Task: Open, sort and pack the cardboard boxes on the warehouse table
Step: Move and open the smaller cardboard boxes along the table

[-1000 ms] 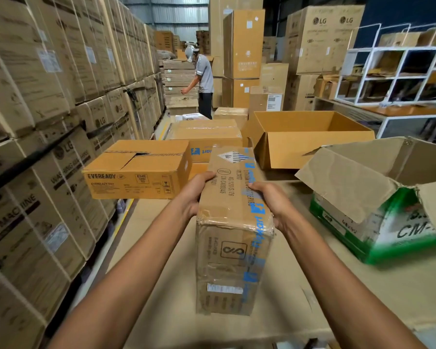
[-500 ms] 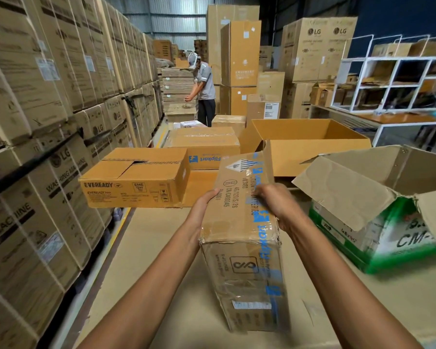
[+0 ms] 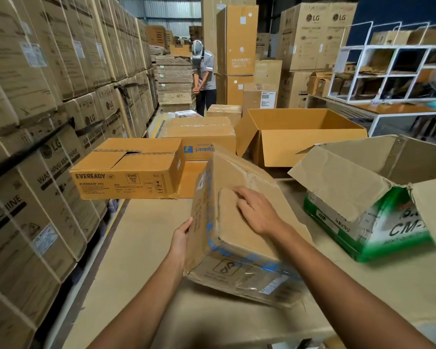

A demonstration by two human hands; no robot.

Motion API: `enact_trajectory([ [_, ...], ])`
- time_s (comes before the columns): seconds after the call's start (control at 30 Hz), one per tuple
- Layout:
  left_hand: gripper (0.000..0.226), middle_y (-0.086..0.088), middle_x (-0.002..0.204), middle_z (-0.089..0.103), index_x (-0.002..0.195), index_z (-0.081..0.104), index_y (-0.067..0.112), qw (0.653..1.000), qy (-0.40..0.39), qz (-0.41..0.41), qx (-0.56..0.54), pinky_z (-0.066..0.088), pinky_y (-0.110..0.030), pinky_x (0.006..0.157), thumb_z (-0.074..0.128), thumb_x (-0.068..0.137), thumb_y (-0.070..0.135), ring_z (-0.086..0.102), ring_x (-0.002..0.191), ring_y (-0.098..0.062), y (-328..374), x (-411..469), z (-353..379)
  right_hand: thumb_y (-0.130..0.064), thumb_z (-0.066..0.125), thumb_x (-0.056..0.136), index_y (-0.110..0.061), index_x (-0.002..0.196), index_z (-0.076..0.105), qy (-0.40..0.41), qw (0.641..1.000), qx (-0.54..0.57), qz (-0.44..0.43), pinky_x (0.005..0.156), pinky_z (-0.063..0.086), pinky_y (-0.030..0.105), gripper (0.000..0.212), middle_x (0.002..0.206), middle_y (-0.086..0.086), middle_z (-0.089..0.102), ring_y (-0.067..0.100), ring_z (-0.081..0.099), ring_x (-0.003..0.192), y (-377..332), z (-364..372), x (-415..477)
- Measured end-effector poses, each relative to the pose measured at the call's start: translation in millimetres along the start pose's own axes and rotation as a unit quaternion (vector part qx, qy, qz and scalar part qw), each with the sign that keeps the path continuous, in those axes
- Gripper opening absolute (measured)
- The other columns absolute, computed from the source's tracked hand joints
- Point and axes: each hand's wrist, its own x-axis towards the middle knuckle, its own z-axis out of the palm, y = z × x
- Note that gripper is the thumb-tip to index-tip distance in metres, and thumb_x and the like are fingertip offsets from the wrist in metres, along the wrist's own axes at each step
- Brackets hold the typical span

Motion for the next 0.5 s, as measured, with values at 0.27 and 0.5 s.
enact_trajectory([
  [0.27, 0.03, -0.011, 0.114, 0.072, 0.125, 0.065, 0.011, 0.96, 0.076, 0.125, 0.241, 0.058, -0.028, 0.063, 0.044, 0.104, 0.008, 0.072, 0.089, -0.023, 16.0, 15.2, -13.2, -0.077, 0.019, 0.09, -0.03, 0.111, 0.063, -0.011, 0.982, -0.135, 0.135, 0.088, 0.046, 0.043, 0.068, 0.115, -0.001, 0.063, 0.023, 0.055, 0.11, 94.2, 10.0, -20.7],
  [0.5, 0.028, -0.011, 0.074, 0.07, 0.088, 0.068, 0.005, 0.96, 0.081, 0.099, 0.247, 0.053, -0.028, 0.054, 0.045, 0.101, 0.013, 0.067, 0.062, -0.023, 34.3, 14.2, -7.5, -0.068, 0.028, 0.094, -0.026, 0.119, 0.064, -0.02, 0.973, -0.203, 0.109, 0.097, 0.038, 0.043, 0.06, 0.129, 0.001, 0.06, 0.024, 0.049, 0.118, 86.4, 41.7, -16.6],
])
